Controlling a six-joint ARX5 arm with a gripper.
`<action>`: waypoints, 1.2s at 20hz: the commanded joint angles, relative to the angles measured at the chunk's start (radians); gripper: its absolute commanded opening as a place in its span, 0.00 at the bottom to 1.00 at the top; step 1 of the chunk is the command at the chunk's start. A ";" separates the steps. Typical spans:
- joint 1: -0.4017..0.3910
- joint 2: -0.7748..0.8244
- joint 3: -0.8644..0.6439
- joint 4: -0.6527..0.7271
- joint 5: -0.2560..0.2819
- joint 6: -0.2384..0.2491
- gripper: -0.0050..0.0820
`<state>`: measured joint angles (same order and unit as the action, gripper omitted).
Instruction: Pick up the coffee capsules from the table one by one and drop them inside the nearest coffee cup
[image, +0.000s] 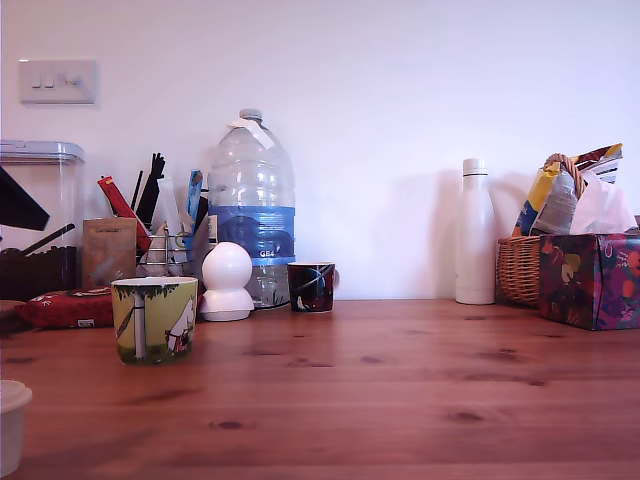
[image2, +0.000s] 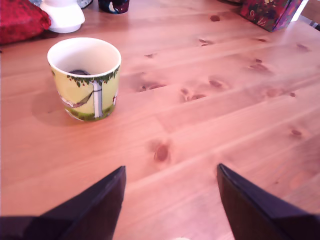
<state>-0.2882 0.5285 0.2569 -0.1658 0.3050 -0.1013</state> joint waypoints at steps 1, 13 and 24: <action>-0.005 -0.093 -0.014 -0.022 0.002 0.006 0.66; -0.014 -0.541 -0.078 -0.288 -0.017 -0.052 0.66; -0.120 -0.541 -0.141 -0.383 -0.040 -0.064 0.66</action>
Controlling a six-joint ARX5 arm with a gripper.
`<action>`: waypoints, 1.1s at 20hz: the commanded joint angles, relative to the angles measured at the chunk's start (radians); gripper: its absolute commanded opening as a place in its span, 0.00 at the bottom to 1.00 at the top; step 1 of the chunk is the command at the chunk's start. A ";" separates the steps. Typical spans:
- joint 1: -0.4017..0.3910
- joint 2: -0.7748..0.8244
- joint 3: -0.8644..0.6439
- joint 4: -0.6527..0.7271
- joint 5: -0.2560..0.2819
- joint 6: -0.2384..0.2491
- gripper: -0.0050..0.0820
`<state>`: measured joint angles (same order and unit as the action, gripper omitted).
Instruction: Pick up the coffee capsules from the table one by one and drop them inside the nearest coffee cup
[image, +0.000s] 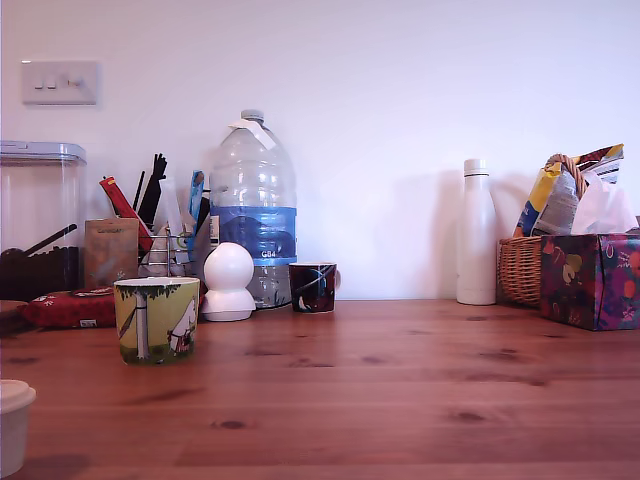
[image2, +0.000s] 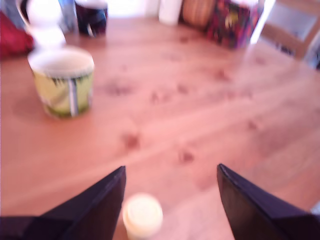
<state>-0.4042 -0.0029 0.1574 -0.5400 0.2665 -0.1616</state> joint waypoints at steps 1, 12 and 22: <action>-0.008 -0.010 -0.049 -0.008 -0.007 -0.008 0.66; -0.036 0.054 -0.061 0.002 -0.039 -0.050 0.66; -0.117 0.411 -0.073 0.219 -0.070 -0.050 0.66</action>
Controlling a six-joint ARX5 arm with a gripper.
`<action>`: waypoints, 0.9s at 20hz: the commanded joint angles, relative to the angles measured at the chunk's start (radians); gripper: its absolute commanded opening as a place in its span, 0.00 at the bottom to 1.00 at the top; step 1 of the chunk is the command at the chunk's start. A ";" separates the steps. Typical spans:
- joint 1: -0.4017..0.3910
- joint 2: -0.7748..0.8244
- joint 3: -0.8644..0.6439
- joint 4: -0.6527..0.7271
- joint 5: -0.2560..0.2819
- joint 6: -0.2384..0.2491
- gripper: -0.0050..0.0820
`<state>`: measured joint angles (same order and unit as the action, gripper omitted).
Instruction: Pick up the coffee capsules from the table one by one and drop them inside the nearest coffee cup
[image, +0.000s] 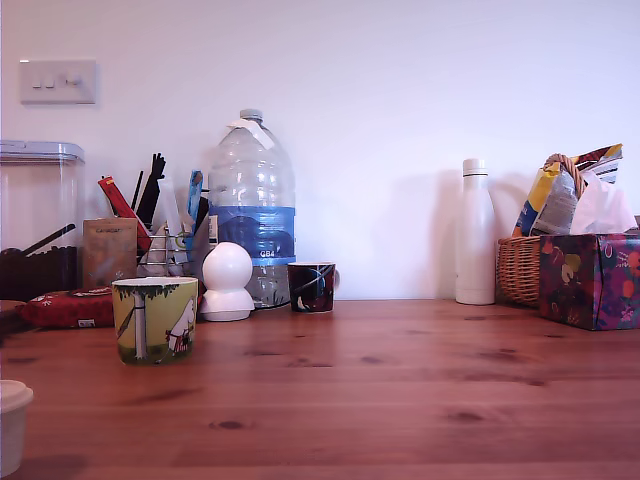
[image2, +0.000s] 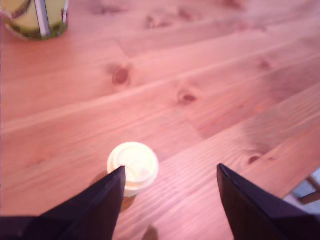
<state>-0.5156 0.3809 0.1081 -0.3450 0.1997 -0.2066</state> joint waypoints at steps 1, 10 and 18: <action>-0.011 0.061 -0.024 0.046 -0.009 -0.008 0.66; -0.072 0.348 -0.004 0.213 -0.076 -0.022 0.65; -0.083 0.444 0.004 0.326 -0.143 -0.019 0.65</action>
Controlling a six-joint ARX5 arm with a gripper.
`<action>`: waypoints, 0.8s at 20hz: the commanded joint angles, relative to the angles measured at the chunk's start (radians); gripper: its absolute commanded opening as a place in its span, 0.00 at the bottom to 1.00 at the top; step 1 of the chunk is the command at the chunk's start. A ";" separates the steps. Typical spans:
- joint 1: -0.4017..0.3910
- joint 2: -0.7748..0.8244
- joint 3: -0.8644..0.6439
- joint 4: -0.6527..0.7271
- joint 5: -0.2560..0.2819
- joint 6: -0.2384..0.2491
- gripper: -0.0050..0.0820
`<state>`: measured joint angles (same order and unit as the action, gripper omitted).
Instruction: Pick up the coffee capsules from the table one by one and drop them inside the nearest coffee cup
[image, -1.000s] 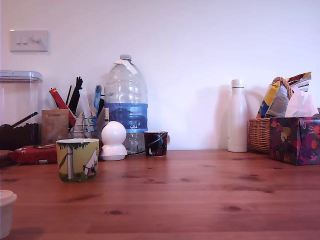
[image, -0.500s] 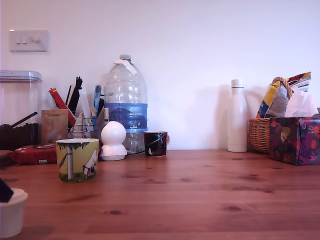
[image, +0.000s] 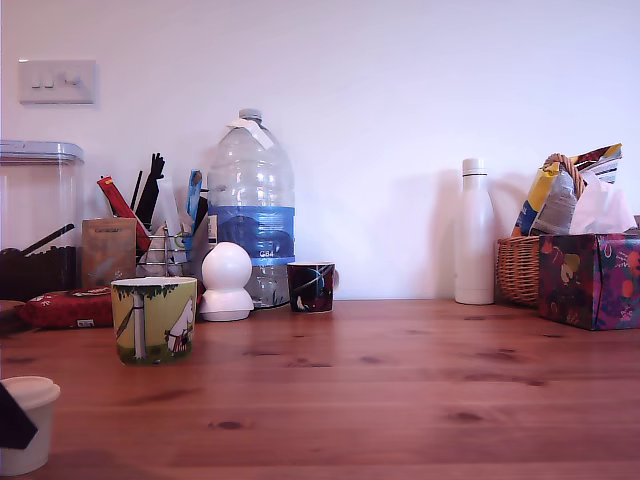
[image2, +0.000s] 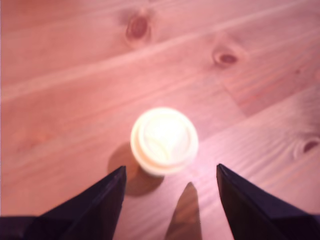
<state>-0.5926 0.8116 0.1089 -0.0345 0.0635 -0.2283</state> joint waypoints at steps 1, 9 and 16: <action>-0.009 0.028 0.003 0.026 -0.011 0.003 0.65; -0.019 0.125 0.003 0.135 -0.020 0.026 0.65; -0.019 0.185 0.003 0.197 -0.045 0.027 0.65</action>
<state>-0.6083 0.9951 0.1093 0.1474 0.0231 -0.2062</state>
